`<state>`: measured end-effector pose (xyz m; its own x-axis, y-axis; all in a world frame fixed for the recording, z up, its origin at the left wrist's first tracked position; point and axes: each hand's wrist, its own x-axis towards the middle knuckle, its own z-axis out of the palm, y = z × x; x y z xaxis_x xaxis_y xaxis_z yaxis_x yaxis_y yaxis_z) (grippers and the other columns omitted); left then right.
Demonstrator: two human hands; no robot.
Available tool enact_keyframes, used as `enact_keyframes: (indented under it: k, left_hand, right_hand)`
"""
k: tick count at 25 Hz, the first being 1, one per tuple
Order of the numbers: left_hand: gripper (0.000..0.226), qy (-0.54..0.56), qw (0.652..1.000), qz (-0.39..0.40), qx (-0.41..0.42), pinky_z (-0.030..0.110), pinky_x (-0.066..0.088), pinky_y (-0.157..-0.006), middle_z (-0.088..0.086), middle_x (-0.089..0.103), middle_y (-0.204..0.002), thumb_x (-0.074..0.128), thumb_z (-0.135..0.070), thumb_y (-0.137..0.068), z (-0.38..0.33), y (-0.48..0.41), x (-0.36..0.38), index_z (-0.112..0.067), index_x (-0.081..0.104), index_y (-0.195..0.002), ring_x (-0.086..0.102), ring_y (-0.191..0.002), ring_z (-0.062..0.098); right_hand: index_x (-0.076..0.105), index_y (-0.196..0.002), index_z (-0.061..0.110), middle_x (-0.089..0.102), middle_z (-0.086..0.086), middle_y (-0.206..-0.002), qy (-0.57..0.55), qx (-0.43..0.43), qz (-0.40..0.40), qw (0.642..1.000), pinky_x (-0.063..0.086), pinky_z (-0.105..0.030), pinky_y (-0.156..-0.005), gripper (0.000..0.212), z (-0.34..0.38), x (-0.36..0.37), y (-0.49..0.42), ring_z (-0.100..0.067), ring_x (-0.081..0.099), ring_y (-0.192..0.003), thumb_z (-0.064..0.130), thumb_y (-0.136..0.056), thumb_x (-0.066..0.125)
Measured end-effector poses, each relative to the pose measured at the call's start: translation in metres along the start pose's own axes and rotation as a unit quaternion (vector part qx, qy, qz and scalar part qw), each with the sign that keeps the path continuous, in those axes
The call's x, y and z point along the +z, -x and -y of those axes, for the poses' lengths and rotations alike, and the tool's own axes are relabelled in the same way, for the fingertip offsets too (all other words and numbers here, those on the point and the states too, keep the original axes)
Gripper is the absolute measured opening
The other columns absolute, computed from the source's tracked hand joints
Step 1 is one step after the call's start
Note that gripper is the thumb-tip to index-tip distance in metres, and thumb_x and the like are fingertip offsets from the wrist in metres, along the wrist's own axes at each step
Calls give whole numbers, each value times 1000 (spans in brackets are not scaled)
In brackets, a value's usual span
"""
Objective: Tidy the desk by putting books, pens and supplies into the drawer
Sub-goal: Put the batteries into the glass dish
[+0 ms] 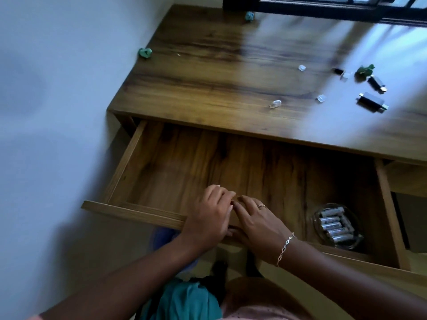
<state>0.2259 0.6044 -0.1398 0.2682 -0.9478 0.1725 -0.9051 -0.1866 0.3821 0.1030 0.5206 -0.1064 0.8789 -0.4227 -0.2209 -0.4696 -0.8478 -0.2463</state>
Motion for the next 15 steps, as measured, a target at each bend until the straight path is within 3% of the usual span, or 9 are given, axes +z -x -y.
enact_keyframes:
  k: [4, 7, 15]
  left_hand:
    - [39, -14, 999, -39, -1, 38, 50, -93, 9, 61, -118, 38, -26, -91, 2, 3, 3, -8, 58, -119, 51, -121, 24]
    - [38, -36, 997, -67, 23, 40, 49, -96, 11, 62, -118, 39, -24, -91, 3, 1, 6, -5, 60, -117, 50, -122, 24]
    - [38, -57, 986, -149, 48, 43, 43, -102, 15, 59, -125, 39, -21, -91, 18, -55, 14, -4, 59, -119, 42, -127, 26]
  right_hand:
    - [61, -118, 5, 63, -17, -118, 41, -8, -39, 998, 47, -43, -95, 76, -6, 17, 4, -29, 59, -114, 55, -95, 8]
    - [59, -120, 5, 59, -18, -124, 71, -65, -94, 991, 39, -43, -107, 68, -13, 21, 0, -31, 54, -120, 52, -96, 16]
    - [54, -126, 0, 53, -21, -131, 131, -102, -220, 961, 29, -44, -107, 68, -47, 8, -46, -34, 47, -126, 50, -95, 21]
